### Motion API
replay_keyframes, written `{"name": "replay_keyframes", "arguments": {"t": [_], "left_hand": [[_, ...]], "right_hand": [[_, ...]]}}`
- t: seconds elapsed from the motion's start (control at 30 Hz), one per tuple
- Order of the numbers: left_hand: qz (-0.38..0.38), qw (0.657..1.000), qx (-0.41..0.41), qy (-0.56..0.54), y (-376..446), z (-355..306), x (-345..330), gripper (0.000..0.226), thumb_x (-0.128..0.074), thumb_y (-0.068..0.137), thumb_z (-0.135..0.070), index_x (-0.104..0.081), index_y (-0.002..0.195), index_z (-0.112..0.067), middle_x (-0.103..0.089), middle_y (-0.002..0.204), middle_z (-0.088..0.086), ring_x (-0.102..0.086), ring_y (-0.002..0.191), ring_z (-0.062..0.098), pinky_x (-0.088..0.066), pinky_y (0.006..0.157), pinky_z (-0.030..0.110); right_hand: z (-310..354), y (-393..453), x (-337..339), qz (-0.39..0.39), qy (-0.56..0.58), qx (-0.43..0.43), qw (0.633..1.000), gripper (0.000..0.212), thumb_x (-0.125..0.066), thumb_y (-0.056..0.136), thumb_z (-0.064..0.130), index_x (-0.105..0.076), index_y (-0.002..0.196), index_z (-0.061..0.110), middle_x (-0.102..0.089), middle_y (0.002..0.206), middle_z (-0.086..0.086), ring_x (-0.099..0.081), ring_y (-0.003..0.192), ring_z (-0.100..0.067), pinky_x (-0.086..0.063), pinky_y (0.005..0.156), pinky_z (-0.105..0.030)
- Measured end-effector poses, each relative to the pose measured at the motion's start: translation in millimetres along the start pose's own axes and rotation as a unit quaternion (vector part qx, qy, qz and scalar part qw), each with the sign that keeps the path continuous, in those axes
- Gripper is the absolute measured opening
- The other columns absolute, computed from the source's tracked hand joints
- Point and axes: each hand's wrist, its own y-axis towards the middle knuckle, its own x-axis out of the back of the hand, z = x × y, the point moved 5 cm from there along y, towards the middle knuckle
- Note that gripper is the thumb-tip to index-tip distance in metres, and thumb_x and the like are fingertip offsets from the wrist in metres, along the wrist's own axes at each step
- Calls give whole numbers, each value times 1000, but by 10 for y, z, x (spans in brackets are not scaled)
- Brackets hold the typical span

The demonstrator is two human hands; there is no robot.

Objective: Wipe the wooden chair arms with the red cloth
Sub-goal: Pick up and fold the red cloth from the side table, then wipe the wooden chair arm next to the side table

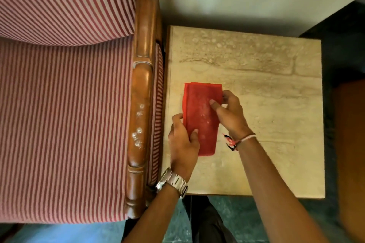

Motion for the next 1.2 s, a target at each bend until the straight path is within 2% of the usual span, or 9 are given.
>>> {"name": "replay_keyframes", "arguments": {"t": [0.1, 0.2, 0.27, 0.47, 0.57, 0.67, 0.83, 1.1, 1.2], "left_hand": [[-28, 998, -59, 4, -295, -222, 553, 53, -66, 92, -21, -40, 138, -24, -62, 121, 1, -62, 103, 12, -53, 83, 20], [-58, 995, -81, 10, -577, -266, 1153, 53, -67, 91, -31, -38, 135, -33, -63, 120, -6, -66, 102, 12, -61, 84, 32], [-70, 994, -83, 27, -611, -197, 1438, 52, -67, 91, -33, -38, 133, -34, -65, 113, -7, -68, 95, 12, -63, 80, 34], [-36, 980, -62, 186, -318, 246, 1793, 47, -54, 94, -51, -38, 131, -26, -67, 113, -3, -68, 95, 16, -61, 80, 43], [-78, 959, -120, 243, -181, 436, 1971, 52, -30, 94, -67, -37, 127, -28, -61, 115, -2, -64, 98, 16, -61, 77, 47], [-112, 928, -202, 293, 185, 682, 2111, 56, -26, 100, -58, -45, 133, -17, -60, 122, 7, -62, 104, 20, -60, 80, 43], [-37, 864, -245, 439, 1069, 1502, 2051, 67, -25, 103, -50, -26, 158, -12, -24, 166, 21, -26, 153, 36, -26, 124, 52], [-133, 816, -349, 441, 1296, 2014, 1890, 64, -28, 105, -43, -21, 160, -11, -19, 168, 18, -18, 157, 31, -21, 127, 49], [-134, 814, -349, 444, 1269, 1986, 1911, 64, -29, 105, -42, -24, 159, -9, -22, 167, 19, -20, 156, 32, -24, 126, 50]], "right_hand": [[429, -425, 106, 27, 83, 35, 996, 14, -64, 98, 12, -66, 112, 18, -65, 96, 5, -68, 100, -20, -61, 90, -54], [852, -847, -32, 77, 129, 87, 985, 14, -66, 98, 15, -68, 111, 20, -70, 93, 15, -74, 83, -11, -66, 78, -46], [1056, -992, -220, 78, 105, 108, 986, 15, -67, 98, 16, -68, 113, 18, -71, 95, 15, -77, 85, -20, -65, 76, -44], [1185, -1110, -946, -18, -135, 111, 985, 40, -67, 96, 20, -57, 133, 8, -61, 128, -13, -61, 119, -30, -51, 102, -40], [1176, -1372, -1021, -171, -203, 191, 945, 59, -61, 100, 34, -41, 151, 11, -45, 151, -14, -47, 140, -28, -48, 112, -41], [1115, -1575, -1271, -202, -278, 257, 903, 64, -49, 105, 42, -33, 159, 13, -34, 165, -16, -36, 153, -33, -40, 121, -51], [772, -1479, -1817, -108, -373, 260, 884, 68, -41, 109, 34, -9, 165, 13, 2, 174, -15, 0, 163, -31, -19, 131, -53], [1459, -626, -1792, -171, -432, 262, 846, 62, -24, 111, 34, -6, 165, 11, 0, 173, -20, 0, 162, -35, -14, 132, -49], [1210, -975, -1842, -162, -423, 268, 850, 61, -27, 112, 32, -3, 165, 13, 3, 174, -17, 1, 163, -32, -16, 132, -49]]}}
